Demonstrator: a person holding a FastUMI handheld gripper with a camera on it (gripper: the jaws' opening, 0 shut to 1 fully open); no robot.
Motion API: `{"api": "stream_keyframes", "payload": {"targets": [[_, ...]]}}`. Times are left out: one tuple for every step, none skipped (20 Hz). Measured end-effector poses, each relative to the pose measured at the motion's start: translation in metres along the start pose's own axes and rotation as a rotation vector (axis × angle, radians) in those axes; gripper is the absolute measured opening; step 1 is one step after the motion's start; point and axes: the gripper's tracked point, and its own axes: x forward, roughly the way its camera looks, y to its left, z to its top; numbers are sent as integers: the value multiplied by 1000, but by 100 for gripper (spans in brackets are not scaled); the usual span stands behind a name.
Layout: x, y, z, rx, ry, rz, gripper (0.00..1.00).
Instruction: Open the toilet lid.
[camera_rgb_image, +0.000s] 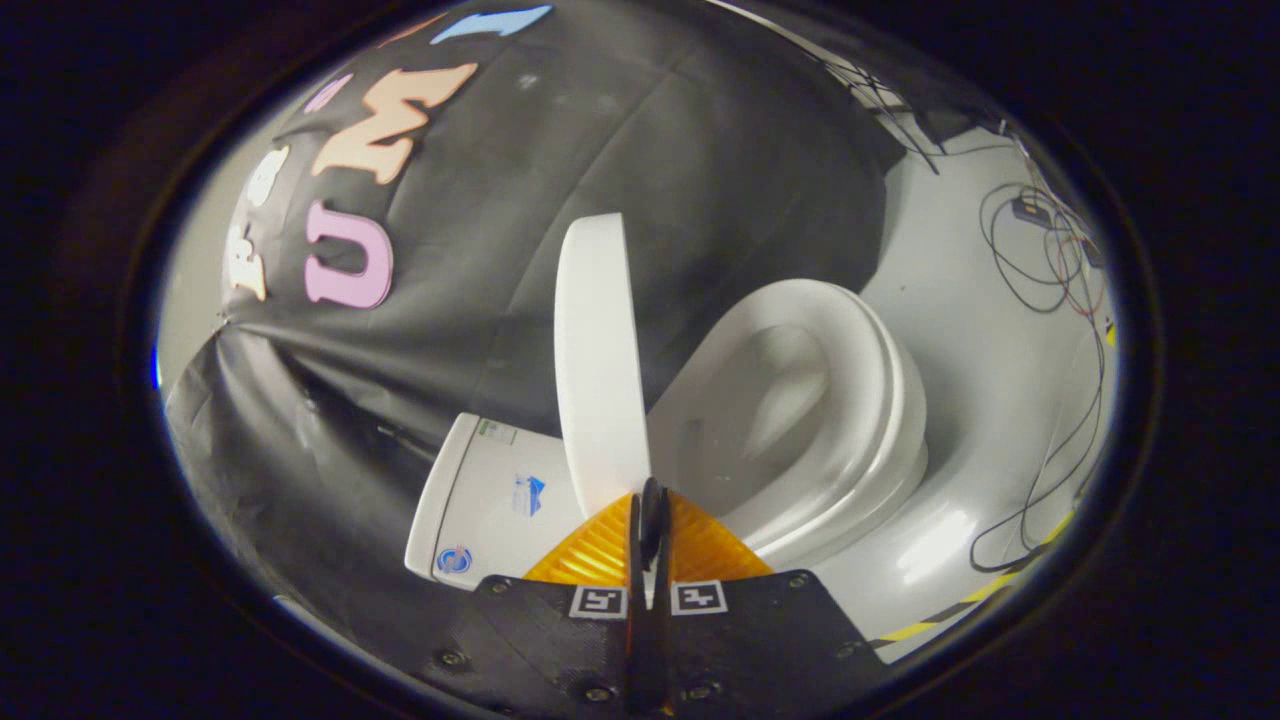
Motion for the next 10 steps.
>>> {"api": "stream_keyframes", "payload": {"targets": [[0, 1, 0, -25, -9, -9, 2], [0, 1, 1, -44, -21, -21, 2], [-1, 4, 0, -52, -29, -26, 2], [-2, 6, 1, -61, -38, -30, 2], [-1, 9, -1, -74, -43, -34, 1], [-1, 10, -1, -96, -49, -43, 2], [-1, 15, -2, -125, -54, -51, 2], [-2, 19, -2, -155, -56, -55, 2], [-3, 24, -3, -176, -60, -59, 2], [-5, 28, -3, -193, -61, -63, 2]]}}
